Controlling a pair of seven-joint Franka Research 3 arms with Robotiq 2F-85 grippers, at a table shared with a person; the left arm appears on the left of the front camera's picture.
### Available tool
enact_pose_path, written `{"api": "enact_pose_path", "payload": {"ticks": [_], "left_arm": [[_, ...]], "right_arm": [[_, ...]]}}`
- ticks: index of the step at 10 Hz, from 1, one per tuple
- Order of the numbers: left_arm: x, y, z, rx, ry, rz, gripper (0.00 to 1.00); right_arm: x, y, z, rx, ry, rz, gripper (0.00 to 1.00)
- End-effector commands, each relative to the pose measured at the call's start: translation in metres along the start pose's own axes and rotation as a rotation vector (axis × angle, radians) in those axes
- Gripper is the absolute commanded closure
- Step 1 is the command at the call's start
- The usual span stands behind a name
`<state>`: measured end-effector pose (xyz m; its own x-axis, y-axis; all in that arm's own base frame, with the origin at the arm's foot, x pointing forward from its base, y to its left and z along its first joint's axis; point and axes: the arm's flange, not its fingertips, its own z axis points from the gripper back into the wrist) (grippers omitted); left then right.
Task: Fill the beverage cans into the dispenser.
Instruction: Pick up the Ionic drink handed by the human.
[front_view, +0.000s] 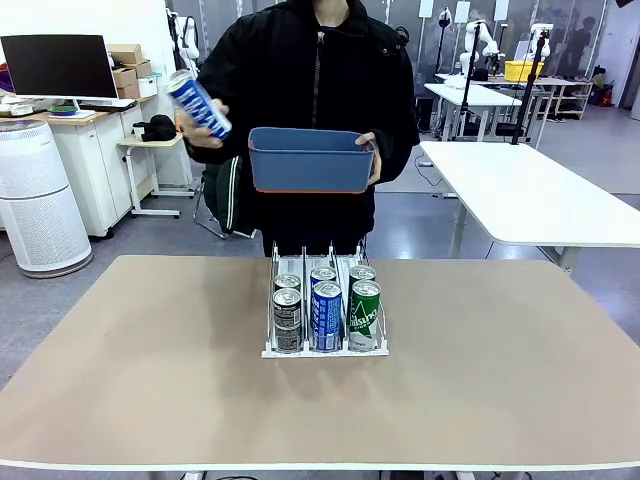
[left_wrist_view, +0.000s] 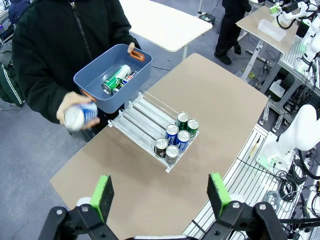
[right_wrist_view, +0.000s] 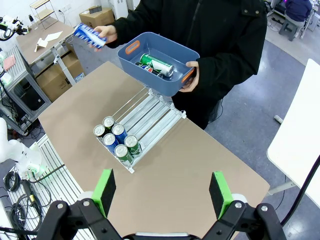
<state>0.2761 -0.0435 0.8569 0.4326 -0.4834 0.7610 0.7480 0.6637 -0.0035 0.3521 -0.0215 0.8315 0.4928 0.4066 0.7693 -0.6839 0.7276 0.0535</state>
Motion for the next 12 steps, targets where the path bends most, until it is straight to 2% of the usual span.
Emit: {"api": "enact_pose_path", "payload": {"ticks": [1, 12], "left_arm": [[-0.0002, 0.0006, -0.0001, -0.001, 0.0, 0.004, 0.0], [-0.0002, 0.0006, -0.0001, -0.001, 0.0, 0.004, 0.0]], "right_arm": [[0.0009, 0.0008, -0.0018, 0.004, -0.007, -0.005, 0.0], [0.0009, 0.0008, -0.0018, 0.004, -0.007, -0.005, 0.0]]}}
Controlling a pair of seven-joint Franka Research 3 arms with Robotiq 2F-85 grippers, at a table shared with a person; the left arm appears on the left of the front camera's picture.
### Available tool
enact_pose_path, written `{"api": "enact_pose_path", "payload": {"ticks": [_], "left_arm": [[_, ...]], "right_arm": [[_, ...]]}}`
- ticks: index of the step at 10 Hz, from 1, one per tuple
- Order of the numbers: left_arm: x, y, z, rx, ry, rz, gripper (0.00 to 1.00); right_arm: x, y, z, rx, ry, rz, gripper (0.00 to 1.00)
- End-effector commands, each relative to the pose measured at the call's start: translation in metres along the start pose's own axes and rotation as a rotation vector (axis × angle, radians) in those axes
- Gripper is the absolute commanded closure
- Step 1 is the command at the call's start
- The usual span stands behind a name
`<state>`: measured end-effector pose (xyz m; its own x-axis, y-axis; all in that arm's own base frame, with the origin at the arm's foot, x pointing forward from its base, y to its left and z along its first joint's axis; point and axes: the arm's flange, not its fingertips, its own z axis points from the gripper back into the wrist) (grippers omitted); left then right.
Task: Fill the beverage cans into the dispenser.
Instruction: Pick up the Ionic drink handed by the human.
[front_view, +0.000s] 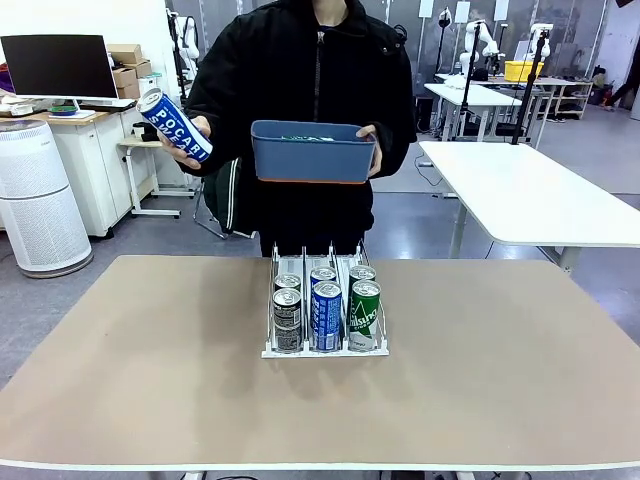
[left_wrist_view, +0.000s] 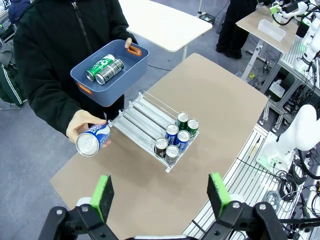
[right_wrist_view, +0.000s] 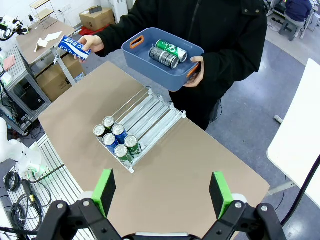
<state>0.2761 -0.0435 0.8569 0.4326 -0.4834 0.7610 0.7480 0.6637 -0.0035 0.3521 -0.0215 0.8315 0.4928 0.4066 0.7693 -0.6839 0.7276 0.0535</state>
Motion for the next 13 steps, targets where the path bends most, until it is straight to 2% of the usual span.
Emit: {"api": "enact_pose_path", "payload": {"ticks": [1, 4, 7, 10, 13], "left_arm": [[0.0, 0.001, 0.0, -0.001, 0.0, 0.004, 0.0], [0.003, 0.006, -0.002, 0.023, 0.0, 0.026, 0.0], [0.004, 0.01, -0.015, 0.156, 0.017, 0.064, 0.0], [0.008, 0.034, -0.064, 0.25, 0.089, 0.103, 0.0], [-0.003, 0.063, -0.117, 0.27, 0.16, 0.081, 0.0]], "right_arm": [[0.001, 0.001, -0.002, 0.004, -0.007, -0.005, 0.0], [0.001, 0.001, -0.002, 0.004, -0.007, -0.005, 0.0], [0.001, 0.001, -0.002, 0.004, -0.007, -0.005, 0.0], [0.001, 0.001, -0.002, 0.004, -0.007, -0.005, 0.0], [0.001, 0.001, -0.002, 0.004, -0.007, -0.005, 0.0]]}}
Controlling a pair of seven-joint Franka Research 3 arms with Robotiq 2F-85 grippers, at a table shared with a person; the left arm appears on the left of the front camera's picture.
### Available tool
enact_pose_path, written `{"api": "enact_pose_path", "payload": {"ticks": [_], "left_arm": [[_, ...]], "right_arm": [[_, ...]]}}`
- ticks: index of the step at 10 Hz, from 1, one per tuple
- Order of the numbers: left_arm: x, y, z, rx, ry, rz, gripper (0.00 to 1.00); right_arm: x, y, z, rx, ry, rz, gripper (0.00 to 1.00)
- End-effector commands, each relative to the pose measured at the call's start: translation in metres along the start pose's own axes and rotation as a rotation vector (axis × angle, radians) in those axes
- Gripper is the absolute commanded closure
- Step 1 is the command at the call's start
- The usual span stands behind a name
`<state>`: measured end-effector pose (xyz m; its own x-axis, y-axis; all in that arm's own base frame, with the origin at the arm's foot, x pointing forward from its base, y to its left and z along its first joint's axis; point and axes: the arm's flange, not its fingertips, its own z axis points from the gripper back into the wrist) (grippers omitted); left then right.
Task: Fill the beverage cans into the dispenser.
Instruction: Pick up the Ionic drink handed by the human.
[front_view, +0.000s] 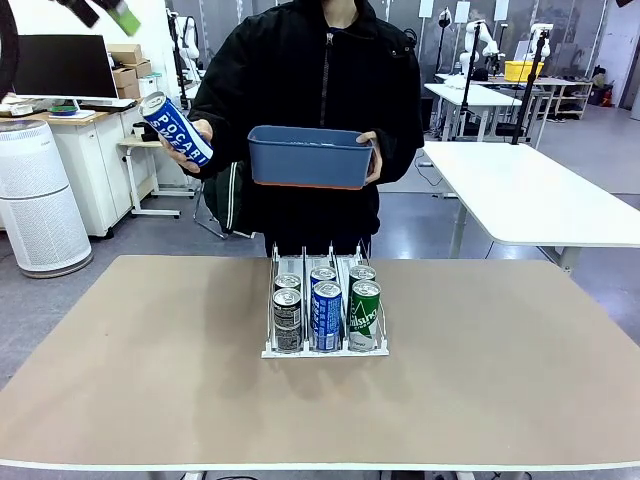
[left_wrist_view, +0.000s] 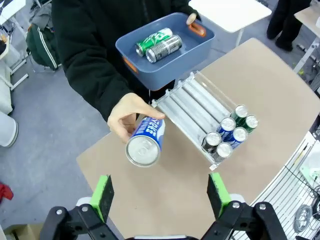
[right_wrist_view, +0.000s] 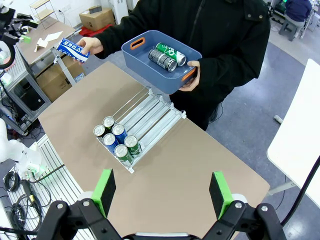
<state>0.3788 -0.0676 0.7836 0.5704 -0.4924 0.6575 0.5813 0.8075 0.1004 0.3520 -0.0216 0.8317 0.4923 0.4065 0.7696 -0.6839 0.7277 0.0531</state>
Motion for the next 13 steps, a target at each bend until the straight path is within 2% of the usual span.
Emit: {"api": "enact_pose_path", "payload": {"ticks": [1, 2, 6, 13], "left_arm": [[-0.002, 0.004, -0.019, 0.047, 0.01, -0.015, 0.0], [-0.003, 0.005, -0.031, 0.042, -0.004, -0.023, 0.0], [-0.011, 0.007, -0.067, -0.059, 0.074, -0.038, 0.0], [-0.023, 0.02, -0.096, -0.135, 0.079, -0.061, 0.0]], "right_arm": [[0.001, 0.001, -0.002, 0.005, -0.006, -0.006, 0.0], [0.001, 0.001, -0.002, 0.005, -0.006, -0.006, 0.0], [0.001, 0.001, -0.002, 0.005, -0.006, -0.006, 0.0], [0.001, 0.001, -0.002, 0.005, -0.006, -0.006, 0.0]]}}
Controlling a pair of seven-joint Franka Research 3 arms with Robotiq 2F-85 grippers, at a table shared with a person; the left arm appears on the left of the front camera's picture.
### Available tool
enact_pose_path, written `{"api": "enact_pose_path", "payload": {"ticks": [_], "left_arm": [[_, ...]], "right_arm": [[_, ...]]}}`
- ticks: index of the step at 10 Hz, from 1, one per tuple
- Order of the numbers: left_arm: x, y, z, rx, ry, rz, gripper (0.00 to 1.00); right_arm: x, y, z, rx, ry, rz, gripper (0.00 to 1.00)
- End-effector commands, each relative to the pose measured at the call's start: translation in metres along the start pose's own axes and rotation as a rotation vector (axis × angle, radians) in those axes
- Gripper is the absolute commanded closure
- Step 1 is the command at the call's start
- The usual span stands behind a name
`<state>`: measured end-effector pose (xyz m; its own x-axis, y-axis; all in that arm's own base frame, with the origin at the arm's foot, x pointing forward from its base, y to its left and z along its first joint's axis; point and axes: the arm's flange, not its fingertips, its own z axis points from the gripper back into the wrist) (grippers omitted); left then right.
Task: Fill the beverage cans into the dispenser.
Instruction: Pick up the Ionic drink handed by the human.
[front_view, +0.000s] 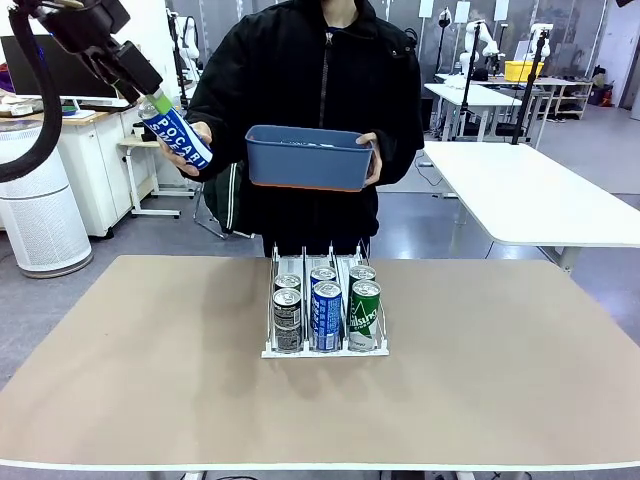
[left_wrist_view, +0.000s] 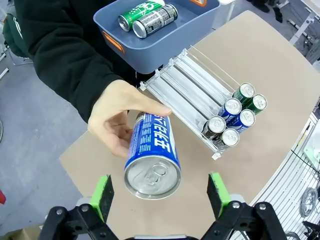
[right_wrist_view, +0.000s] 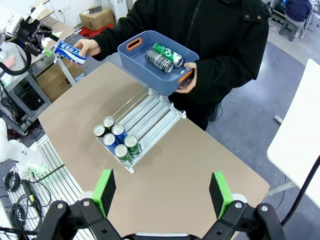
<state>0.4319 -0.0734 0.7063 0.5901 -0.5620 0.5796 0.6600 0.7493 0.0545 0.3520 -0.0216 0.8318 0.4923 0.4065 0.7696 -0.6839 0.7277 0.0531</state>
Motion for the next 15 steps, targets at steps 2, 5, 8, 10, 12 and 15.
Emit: {"api": "enact_pose_path", "payload": {"ticks": [2, 5, 8, 10, 12, 15], "left_arm": [[-0.006, 0.004, -0.013, -0.045, -0.022, -0.016, 0.0], [-0.001, 0.001, -0.008, -0.021, 0.0, 0.0, 0.0], [0.001, 0.002, -0.01, -0.033, -0.001, -0.045, 0.0], [0.004, 0.003, -0.019, -0.052, -0.002, -0.117, 0.0], [0.005, 0.008, -0.023, -0.058, -0.025, -0.159, 0.0], [0.006, 0.013, -0.032, -0.071, -0.025, -0.174, 0.0]], "right_arm": [[0.001, 0.001, -0.002, 0.005, -0.006, -0.006, 0.0], [0.001, 0.001, -0.002, 0.005, -0.006, -0.006, 0.0], [0.001, 0.001, -0.002, 0.005, -0.006, -0.006, 0.0], [0.001, 0.001, -0.002, 0.005, -0.006, -0.006, 0.0], [0.001, 0.001, -0.002, 0.005, -0.006, -0.006, 0.0], [0.001, 0.001, -0.002, 0.005, -0.006, -0.006, 0.0]]}}
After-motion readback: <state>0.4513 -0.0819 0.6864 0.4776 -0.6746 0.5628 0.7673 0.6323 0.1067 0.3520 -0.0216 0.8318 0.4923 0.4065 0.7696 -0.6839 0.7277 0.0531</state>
